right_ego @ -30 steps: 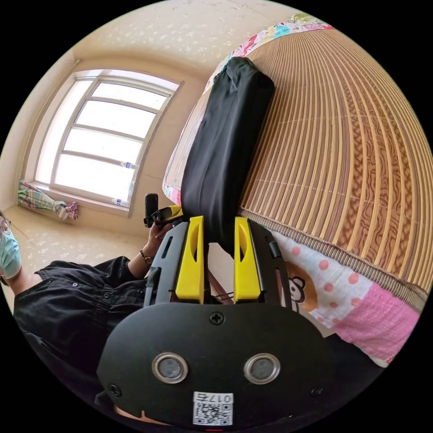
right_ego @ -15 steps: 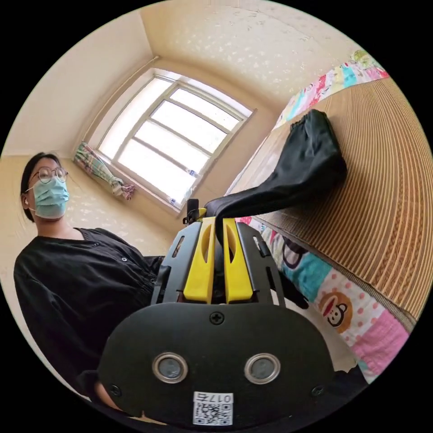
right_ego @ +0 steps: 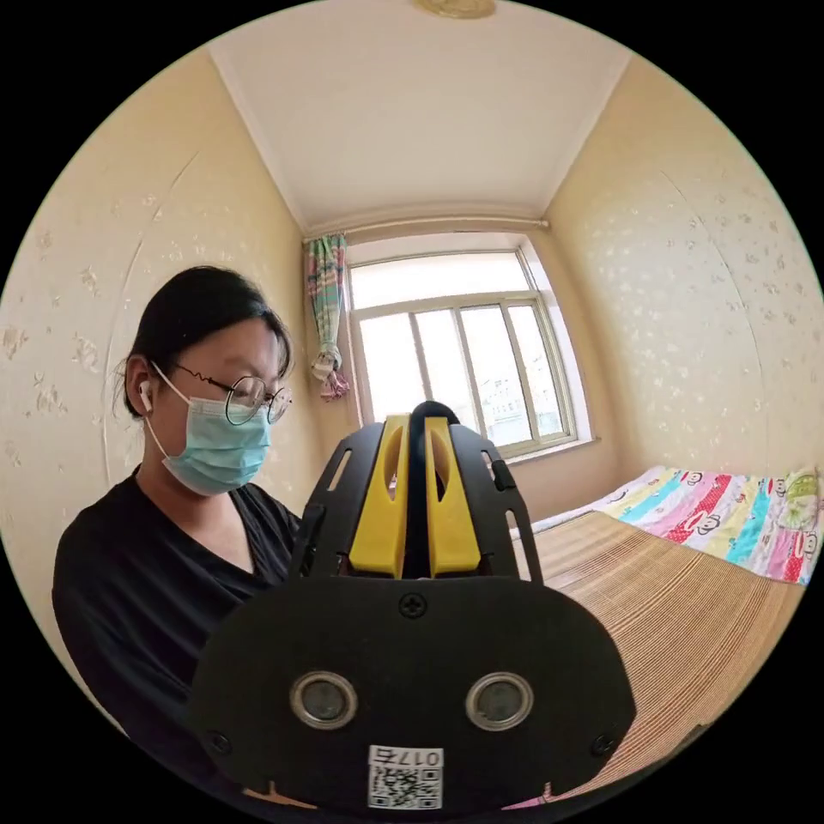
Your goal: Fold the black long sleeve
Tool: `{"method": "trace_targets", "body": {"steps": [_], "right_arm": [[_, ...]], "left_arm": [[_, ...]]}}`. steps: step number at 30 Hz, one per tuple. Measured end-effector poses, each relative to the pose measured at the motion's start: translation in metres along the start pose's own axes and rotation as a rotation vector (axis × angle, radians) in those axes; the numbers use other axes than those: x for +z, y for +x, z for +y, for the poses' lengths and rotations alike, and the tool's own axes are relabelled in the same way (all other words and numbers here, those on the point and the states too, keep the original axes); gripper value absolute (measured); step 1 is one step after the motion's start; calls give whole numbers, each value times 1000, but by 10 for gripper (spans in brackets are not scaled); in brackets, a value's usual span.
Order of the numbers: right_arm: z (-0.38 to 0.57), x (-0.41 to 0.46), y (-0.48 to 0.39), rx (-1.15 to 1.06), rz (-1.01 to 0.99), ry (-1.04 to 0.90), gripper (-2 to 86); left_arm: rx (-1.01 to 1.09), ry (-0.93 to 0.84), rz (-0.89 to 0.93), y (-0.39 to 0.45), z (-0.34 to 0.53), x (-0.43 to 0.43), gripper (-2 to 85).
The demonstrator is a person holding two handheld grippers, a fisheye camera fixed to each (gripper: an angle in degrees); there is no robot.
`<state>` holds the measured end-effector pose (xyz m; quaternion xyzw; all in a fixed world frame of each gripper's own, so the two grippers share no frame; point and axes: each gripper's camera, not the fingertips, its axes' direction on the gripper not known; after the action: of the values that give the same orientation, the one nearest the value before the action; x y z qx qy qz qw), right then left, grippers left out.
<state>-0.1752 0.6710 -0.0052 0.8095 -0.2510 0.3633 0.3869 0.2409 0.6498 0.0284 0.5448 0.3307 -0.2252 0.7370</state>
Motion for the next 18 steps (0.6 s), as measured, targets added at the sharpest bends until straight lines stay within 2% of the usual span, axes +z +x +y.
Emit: {"method": "trace_targets", "body": {"steps": [3, 6, 12, 14, 16, 18], "right_arm": [[-24, 6, -9, -26, 172, -7, 19], [-27, 16, 24, 18, 300, -42, 18], [-2, 51, 180, 312, 543, -173, 18], [16, 82, 219, 287, 712, -291, 18], [39, 106, 237, 265, 781, -404, 18], [75, 119, 254, 343, 772, -488, 18]], "left_arm": [[-109, -16, -63, -25, -21, 15, 41], [-246, -67, -144, -80, -21, 29, 40], [-563, -169, -271, -237, -9, 44, 40], [-590, -226, -347, -266, -1, 49, 40], [-597, -354, -504, -286, 23, 57, 40], [-572, -460, -565, -292, 56, 63, 41]]}}
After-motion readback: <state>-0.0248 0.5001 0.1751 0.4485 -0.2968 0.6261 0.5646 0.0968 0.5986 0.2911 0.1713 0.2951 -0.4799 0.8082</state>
